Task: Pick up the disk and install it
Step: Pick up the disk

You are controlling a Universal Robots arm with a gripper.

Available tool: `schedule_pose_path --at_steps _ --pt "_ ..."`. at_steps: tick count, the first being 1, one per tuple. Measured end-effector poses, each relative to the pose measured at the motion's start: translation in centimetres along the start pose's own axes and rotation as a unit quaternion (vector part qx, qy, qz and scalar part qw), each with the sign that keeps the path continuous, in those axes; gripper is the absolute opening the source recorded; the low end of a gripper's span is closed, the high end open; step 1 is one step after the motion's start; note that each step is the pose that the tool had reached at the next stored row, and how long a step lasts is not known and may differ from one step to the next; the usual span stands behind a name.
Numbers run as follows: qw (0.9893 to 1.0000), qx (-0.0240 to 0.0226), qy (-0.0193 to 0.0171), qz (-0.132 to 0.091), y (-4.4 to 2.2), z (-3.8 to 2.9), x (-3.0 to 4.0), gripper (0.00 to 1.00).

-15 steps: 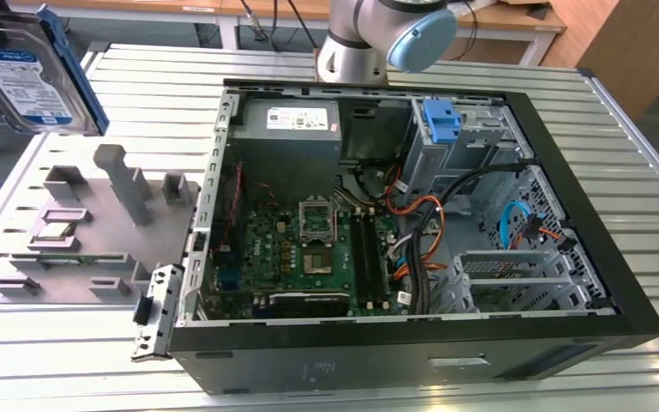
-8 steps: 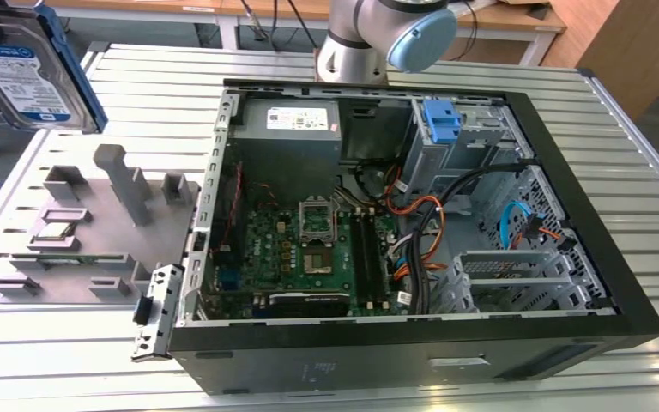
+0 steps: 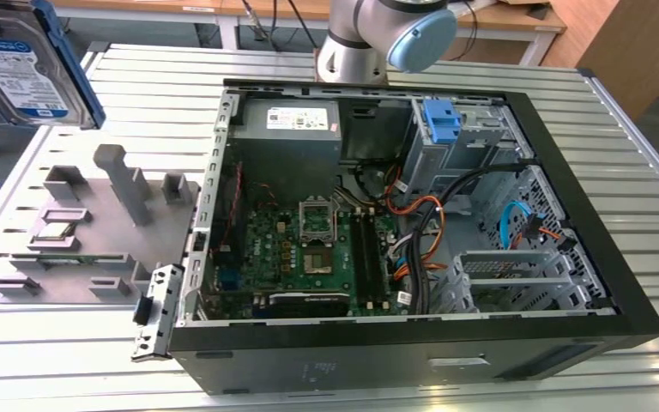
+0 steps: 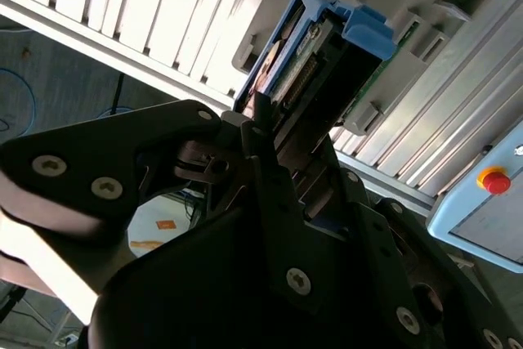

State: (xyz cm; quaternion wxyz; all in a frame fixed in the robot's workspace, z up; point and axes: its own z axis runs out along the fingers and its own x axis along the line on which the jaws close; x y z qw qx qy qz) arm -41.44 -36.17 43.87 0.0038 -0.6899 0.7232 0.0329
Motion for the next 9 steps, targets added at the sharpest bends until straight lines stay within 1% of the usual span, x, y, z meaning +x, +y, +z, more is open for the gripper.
schedule_pose_path --at_steps 9 --pt "1.0 0.0 0.0 0.0 0.03 -0.62 -0.03 0.35"
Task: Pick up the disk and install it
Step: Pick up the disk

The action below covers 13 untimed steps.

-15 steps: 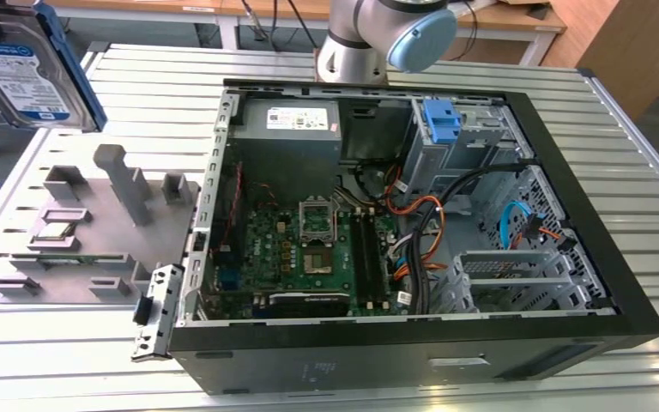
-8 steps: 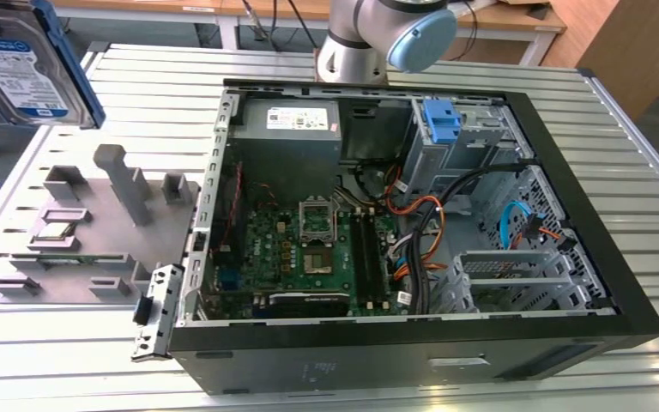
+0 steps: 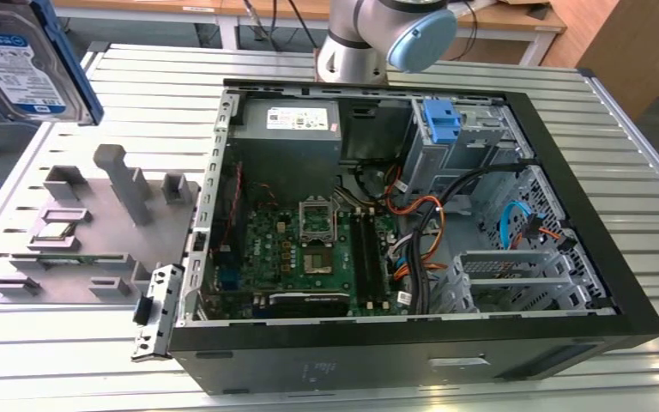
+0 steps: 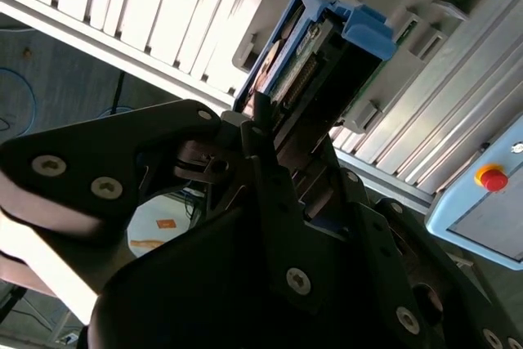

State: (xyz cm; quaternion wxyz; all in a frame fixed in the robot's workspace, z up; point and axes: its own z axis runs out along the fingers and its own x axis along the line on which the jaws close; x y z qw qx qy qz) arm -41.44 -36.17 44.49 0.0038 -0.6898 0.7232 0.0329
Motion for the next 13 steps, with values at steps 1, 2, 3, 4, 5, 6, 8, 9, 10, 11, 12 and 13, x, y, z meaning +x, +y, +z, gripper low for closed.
schedule_pose_path --at_steps 1,2,3,4,5,6,8,9,10,11,12,13 --pt "1.0 0.0 0.0 0.0 0.0 -0.06 0.0 0.35" --pt "1.0 0.0 0.0 0.0 0.0 -0.09 -0.01 0.35" --pt "1.0 0.0 0.0 0.0 0.0 -0.09 -0.01 0.35" --pt "1.0 0.0 0.0 0.0 0.0 -0.1 -0.01 0.35" --pt "1.0 0.0 0.0 0.0 0.0 -0.11 -0.01 0.35" --pt "1.0 0.0 0.0 0.0 0.0 -0.11 -0.01 0.35" --pt "1.0 0.0 0.0 0.0 0.01 -0.14 -0.01 0.35" --pt "1.0 -0.0001 0.0001 0.0 0.01 -0.19 -0.01 0.35" --pt "1.0 -0.0001 0.0001 0.0 0.01 -0.24 -0.01 0.35" --pt "1.0 0.0 0.0 0.0 0.01 -0.31 -0.02 0.35" --pt "1.0 0.0 0.0 0.0 0.02 -0.37 -0.02 0.35" --pt "1.0 0.0 0.0 0.0 0.02 -0.41 -0.02 0.35"
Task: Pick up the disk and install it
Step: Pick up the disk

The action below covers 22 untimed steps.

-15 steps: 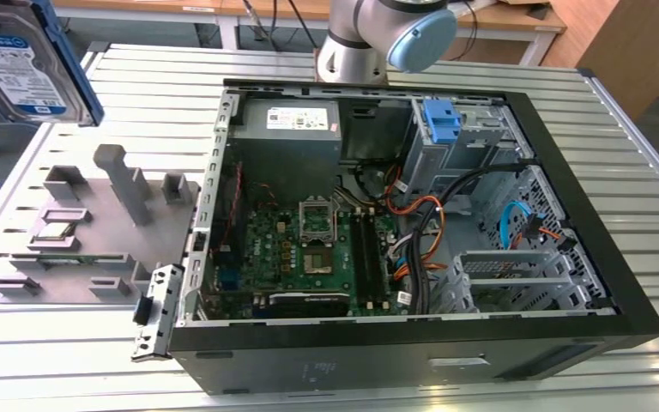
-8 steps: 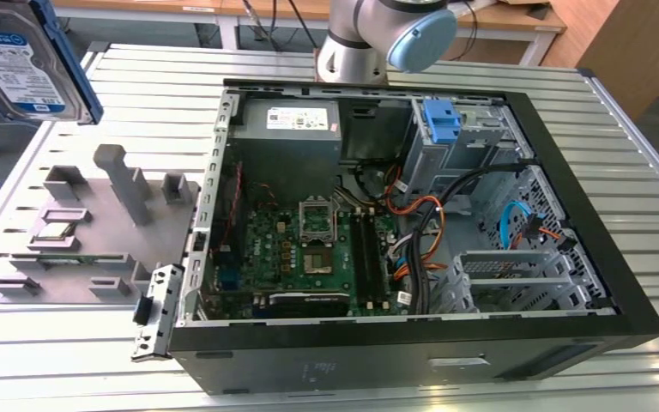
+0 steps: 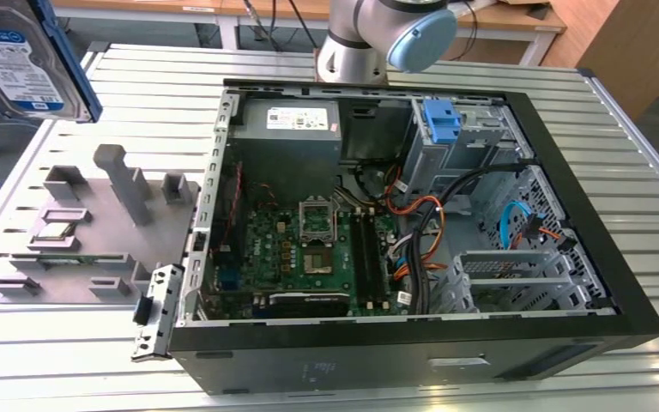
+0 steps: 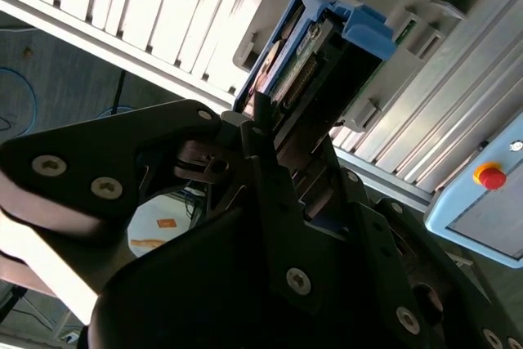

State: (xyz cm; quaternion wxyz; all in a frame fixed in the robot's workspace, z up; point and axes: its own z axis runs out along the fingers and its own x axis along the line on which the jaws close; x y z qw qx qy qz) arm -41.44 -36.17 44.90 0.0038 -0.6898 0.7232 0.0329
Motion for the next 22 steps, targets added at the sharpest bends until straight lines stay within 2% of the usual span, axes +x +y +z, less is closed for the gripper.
schedule_pose_path --at_steps 11,22 --pt "1.0 0.0 0.0 0.0 -0.15 -0.03 -0.01 0.35" --pt "1.0 0.0 0.0 0.0 -0.83 -0.06 -0.04 0.35"
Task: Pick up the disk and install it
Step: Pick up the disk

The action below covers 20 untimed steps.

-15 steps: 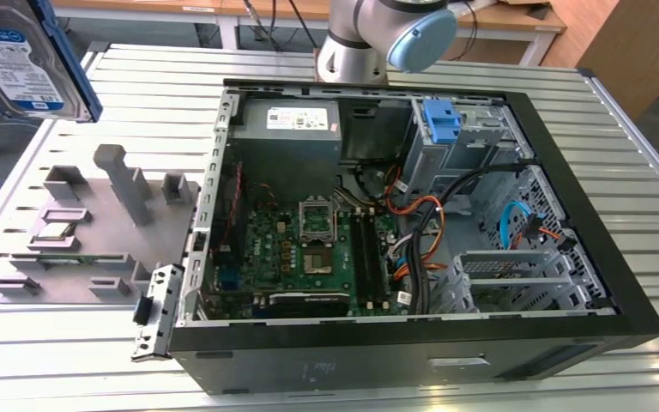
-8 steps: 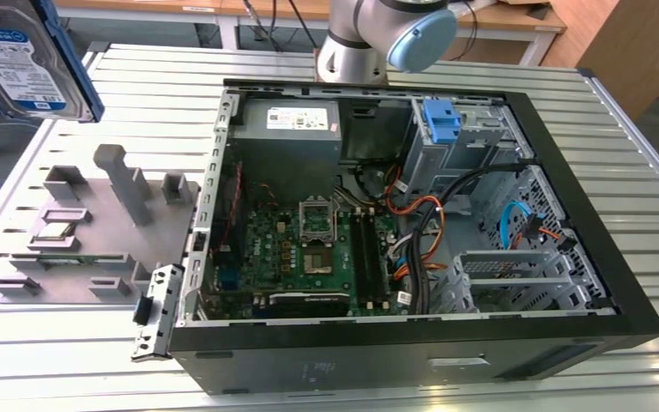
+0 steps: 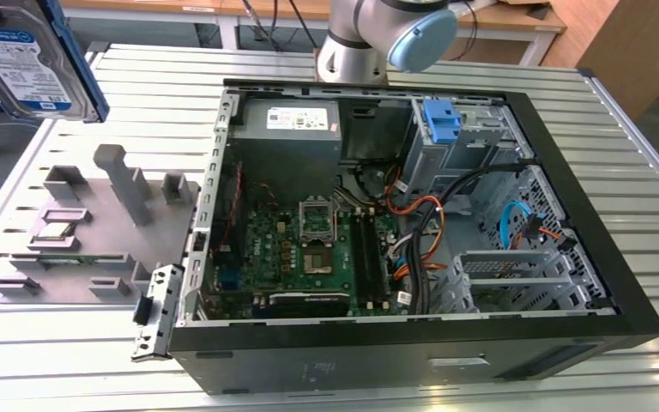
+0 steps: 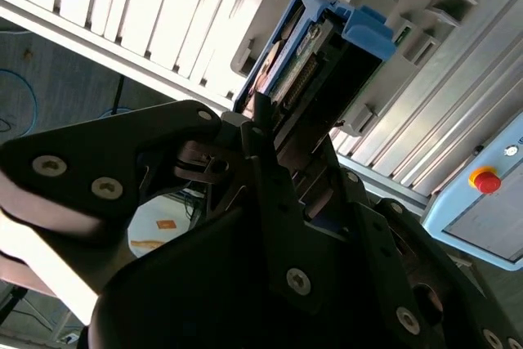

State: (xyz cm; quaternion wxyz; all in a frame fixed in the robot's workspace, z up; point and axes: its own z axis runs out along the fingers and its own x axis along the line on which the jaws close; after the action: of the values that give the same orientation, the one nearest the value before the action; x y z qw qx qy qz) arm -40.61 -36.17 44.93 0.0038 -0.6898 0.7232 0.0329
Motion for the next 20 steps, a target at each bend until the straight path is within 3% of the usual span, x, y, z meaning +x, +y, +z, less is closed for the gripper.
schedule_pose_path --at_steps 11,20 --pt "1.0 0.0 0.0 0.0 -0.67 -0.03 -0.03 0.35" --pt "1.0 0.0 -0.001 0.0 -0.67 -0.17 -0.04 0.35"
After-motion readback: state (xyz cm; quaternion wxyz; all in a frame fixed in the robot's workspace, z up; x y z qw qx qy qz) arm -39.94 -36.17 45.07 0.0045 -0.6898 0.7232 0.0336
